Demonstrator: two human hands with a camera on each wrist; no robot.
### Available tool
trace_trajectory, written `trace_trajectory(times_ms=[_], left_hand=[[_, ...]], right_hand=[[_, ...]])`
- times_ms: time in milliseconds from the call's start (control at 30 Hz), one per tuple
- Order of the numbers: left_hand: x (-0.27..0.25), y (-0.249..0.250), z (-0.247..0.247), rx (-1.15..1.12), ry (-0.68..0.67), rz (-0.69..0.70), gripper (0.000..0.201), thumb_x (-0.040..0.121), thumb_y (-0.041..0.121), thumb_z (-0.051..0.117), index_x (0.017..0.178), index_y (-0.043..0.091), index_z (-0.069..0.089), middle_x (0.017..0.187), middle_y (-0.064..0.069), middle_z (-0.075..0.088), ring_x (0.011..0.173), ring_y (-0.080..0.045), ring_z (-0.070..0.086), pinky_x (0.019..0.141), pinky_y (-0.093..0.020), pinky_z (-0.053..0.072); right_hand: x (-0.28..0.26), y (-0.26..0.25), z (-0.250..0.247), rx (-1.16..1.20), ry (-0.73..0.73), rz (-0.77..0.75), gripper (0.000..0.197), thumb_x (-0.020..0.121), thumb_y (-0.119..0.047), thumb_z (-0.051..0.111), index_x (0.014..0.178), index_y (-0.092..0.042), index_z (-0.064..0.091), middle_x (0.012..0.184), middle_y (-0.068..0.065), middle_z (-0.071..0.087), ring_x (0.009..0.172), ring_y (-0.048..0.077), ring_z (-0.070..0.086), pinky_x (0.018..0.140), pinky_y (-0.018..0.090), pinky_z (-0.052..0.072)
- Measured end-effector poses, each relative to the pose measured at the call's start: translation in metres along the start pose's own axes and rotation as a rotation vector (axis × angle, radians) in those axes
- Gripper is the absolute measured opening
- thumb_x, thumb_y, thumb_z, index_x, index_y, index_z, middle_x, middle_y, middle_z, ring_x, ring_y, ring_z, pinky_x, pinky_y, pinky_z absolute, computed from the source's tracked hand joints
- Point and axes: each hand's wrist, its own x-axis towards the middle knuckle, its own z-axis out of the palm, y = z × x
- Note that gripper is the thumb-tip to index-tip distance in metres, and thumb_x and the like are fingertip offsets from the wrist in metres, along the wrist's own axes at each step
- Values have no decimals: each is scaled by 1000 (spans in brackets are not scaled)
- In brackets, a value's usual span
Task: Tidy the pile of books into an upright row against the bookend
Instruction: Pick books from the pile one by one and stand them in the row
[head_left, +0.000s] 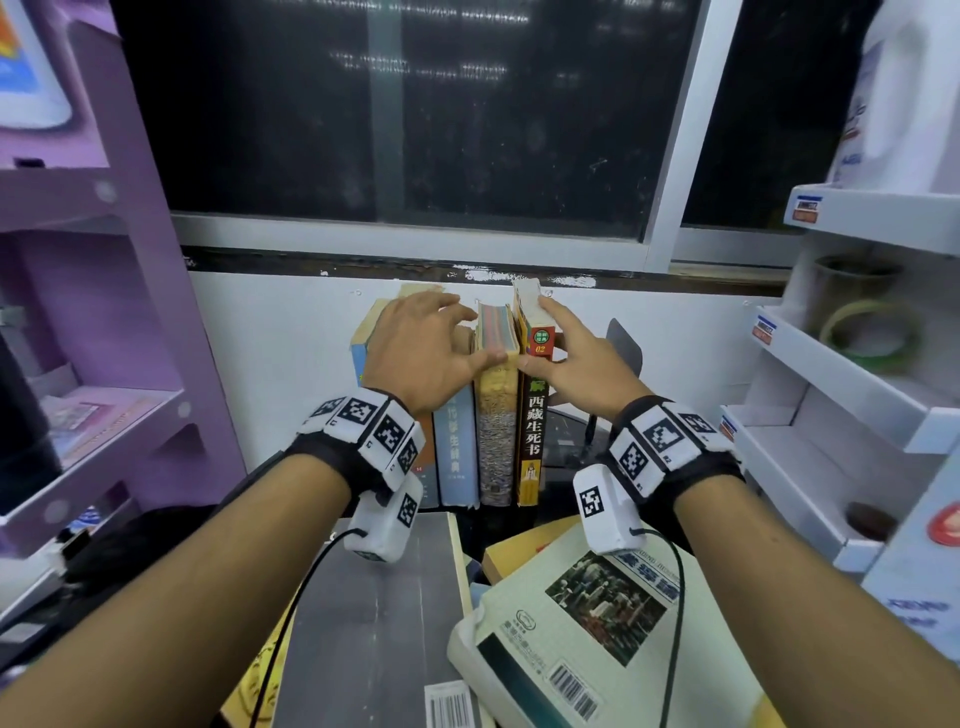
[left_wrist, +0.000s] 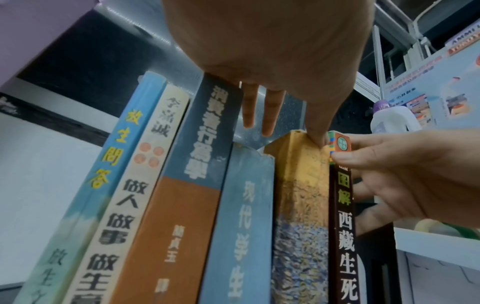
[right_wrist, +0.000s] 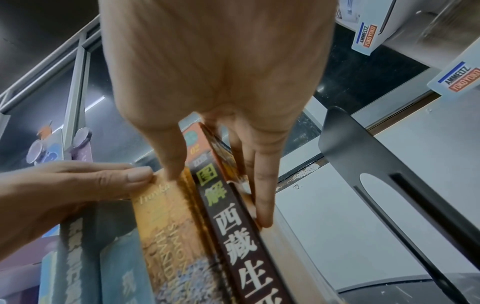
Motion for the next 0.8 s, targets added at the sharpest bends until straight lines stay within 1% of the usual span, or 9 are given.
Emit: trace_trajectory(times_ms=[67, 133, 200, 300, 400, 533, 633, 733, 800], left_hand=[[-1, 0, 0, 45, -26, 6, 70, 81, 76, 38, 124, 25, 61, 139, 2, 54, 130, -16, 44, 108, -39, 30], [-3, 1, 0, 68, -26, 17, 68, 83, 76, 35, 119, 26, 63, 130, 4, 60, 123, -16, 50, 103, -39, 32], [-4, 1, 1, 79, -16, 27, 69, 83, 77, 32, 116, 27, 65, 122, 5, 65, 117, -15, 53, 100, -39, 35], [-4, 1, 1, 73, -17, 24, 68, 83, 76, 33, 116, 26, 65, 121, 4, 65, 116, -16, 54, 100, -39, 36], [-4, 1, 0, 72, -21, 30, 68, 84, 76, 34, 116, 25, 65, 120, 3, 66, 115, -17, 55, 100, -39, 35], [-5, 2, -1, 76, -22, 22, 68, 83, 76, 34, 115, 26, 66, 117, 3, 67, 114, -16, 56, 98, -38, 35], [-5, 3, 0, 93, -13, 18, 66, 84, 75, 34, 114, 26, 67, 114, 3, 68, 112, -16, 56, 98, -38, 36], [-5, 3, 0, 98, -14, 17, 66, 84, 75, 34, 115, 26, 66, 115, 2, 68, 113, -16, 56, 98, -38, 35], [-5, 3, 0, 98, -29, 12, 67, 84, 75, 33, 117, 26, 65, 118, 2, 67, 117, -17, 54, 100, -39, 35]], right_hand=[[-1, 2, -1, -25, -42, -5, 92, 82, -21, 76, 151, -36, 17, 141, 4, 53, 103, 21, 66, 91, 44, 55], [-1, 3, 1, -42, -43, -14, 99, 75, -15, 82, 149, -37, 19, 140, 5, 53, 99, 21, 68, 90, 45, 56], [-1, 4, 3, -41, -14, -22, 99, 73, -11, 84, 147, -35, 23, 137, 6, 55, 96, 21, 68, 87, 45, 57], [-1, 2, 6, -26, 7, -28, 95, 74, -8, 82, 146, -32, 25, 134, 6, 57, 92, 20, 69, 82, 43, 59], [0, 0, 7, -43, 9, -35, 93, 74, -8, 82, 145, -30, 26, 132, 7, 58, 89, 18, 69, 79, 38, 59], [0, -1, 7, -70, 10, -34, 92, 75, -9, 81, 145, -30, 26, 132, 7, 58, 91, 20, 68, 76, 36, 59], [-1, -1, 8, -84, 9, -37, 92, 76, -11, 81, 146, -30, 24, 131, 8, 58, 92, 21, 68, 75, 33, 58], [-1, -1, 9, -99, 5, -34, 94, 78, -12, 79, 148, -31, 21, 131, 9, 58, 97, 22, 66, 76, 32, 57], [-1, -1, 9, -109, -4, -24, 95, 79, -13, 78, 151, -31, 17, 133, 9, 57, 100, 23, 66, 79, 34, 56]])
